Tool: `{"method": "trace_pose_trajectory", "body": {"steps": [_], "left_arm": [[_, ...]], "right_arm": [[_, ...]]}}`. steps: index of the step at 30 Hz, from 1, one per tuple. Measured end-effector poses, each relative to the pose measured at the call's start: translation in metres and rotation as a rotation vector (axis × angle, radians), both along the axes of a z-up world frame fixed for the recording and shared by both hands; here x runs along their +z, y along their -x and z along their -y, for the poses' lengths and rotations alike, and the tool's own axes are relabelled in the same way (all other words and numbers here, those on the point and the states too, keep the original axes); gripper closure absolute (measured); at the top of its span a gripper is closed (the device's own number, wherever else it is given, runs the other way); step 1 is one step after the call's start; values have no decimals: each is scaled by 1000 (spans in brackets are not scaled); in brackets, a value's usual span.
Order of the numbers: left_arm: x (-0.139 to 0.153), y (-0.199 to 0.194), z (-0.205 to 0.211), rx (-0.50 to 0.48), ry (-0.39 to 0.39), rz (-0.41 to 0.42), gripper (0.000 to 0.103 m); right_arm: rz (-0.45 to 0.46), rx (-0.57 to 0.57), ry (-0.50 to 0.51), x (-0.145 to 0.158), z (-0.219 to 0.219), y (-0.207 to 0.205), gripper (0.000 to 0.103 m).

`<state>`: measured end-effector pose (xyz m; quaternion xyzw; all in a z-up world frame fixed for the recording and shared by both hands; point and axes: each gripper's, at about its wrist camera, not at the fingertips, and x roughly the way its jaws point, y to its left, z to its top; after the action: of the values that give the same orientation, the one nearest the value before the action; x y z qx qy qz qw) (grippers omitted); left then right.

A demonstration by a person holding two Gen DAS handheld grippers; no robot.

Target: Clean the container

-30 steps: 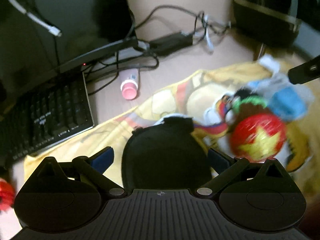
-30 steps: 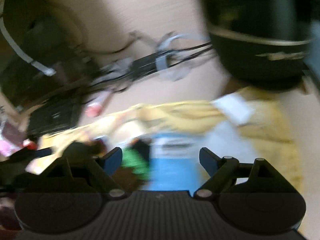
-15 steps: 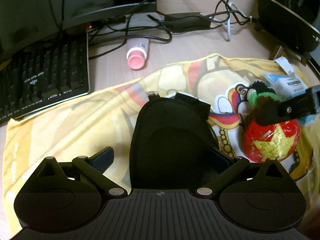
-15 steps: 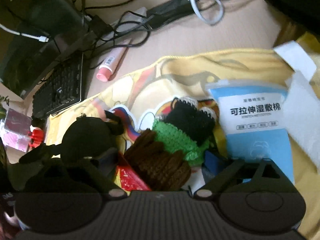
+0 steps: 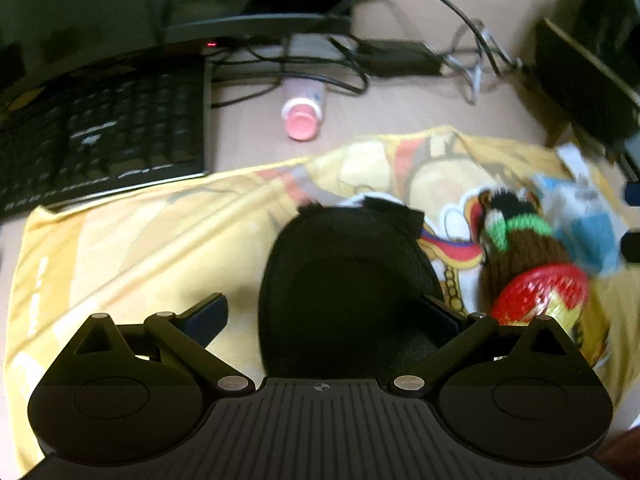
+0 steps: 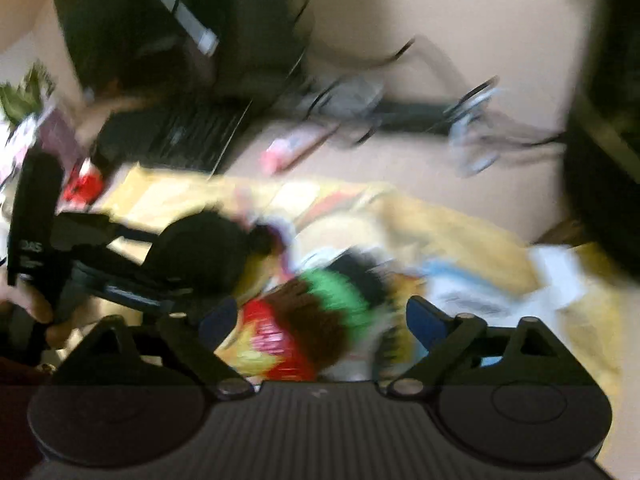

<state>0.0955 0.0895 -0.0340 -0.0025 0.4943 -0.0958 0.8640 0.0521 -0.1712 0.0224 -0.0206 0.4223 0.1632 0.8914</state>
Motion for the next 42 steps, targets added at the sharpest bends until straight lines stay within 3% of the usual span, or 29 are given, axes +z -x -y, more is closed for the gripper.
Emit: {"method": "trace_pose_trajectory", "body": {"steps": [2, 5, 10, 12, 13, 18, 21, 23, 25, 29, 32, 35, 42], "left_arm": [[5, 0, -8, 31, 34, 1, 1], [11, -1, -13, 59, 52, 7, 1], [19, 4, -7, 33, 8, 20, 1], [20, 6, -5, 26, 1, 20, 0], [20, 7, -4, 25, 0, 19, 0], [23, 12, 1, 22, 17, 21, 0], [27, 17, 8, 10, -5, 35, 0], [32, 22, 13, 2, -16, 50, 0], [40, 28, 16, 11, -8, 70, 0], [58, 53, 26, 100, 22, 136, 0], [64, 76, 38, 133, -4, 199, 0], [60, 97, 47, 160, 46, 177, 0], [57, 109, 69, 70, -42, 133, 0]], "right_arm": [[35, -101, 43, -4, 21, 1, 10], [-24, -205, 28, -30, 45, -14, 21], [-89, -228, 1, -63, 49, -27, 23], [-119, -229, -35, -71, 48, -23, 43], [-123, -232, -52, -72, 47, -21, 45], [-146, -164, -174, -70, 41, -11, 45], [-155, -189, -132, -74, 37, -11, 32], [-155, -220, -161, -69, 42, -6, 19], [-124, -227, -204, -56, 47, 4, 12], [-28, -270, -230, -30, 45, 32, 5], [42, -268, -243, -19, 33, 59, 4], [64, -252, -171, -15, 22, 83, 0], [37, -289, -146, -14, 23, 98, 0]]}}
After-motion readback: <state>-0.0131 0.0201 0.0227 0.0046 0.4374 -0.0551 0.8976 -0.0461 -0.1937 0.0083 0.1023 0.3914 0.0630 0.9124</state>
